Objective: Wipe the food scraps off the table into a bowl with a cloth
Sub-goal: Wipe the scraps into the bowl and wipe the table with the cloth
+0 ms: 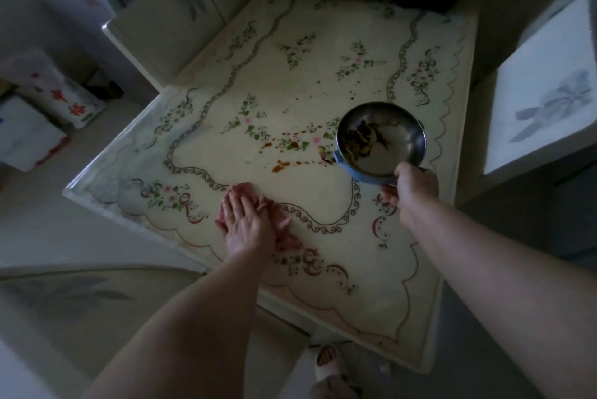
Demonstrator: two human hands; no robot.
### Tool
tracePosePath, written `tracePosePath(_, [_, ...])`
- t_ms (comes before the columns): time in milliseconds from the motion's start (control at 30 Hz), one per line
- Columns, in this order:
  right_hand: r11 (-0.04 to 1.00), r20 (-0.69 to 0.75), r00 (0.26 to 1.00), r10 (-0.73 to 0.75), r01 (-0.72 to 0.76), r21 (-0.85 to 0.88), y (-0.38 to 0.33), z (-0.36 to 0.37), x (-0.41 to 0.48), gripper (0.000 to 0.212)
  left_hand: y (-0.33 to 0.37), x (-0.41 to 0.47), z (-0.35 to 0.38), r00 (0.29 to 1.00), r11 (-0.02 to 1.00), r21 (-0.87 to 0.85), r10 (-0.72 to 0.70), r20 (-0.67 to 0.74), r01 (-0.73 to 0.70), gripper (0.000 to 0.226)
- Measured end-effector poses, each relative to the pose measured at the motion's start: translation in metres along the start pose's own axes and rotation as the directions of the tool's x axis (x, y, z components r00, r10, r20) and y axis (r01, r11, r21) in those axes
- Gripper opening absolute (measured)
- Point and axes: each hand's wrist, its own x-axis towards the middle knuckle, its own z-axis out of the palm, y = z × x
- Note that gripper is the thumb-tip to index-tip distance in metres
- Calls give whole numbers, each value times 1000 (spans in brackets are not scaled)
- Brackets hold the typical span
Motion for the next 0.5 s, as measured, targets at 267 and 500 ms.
tracePosePath(267, [999,74,996,41,-42,-1,-6,49,12,22,11,68,-19,997,999,52,19,-73,-15,68])
tracePosePath(500, [999,43,998,-45,44,12,-14,67,28,26,26,107,-28,988,990,106,103,-111,-91,69])
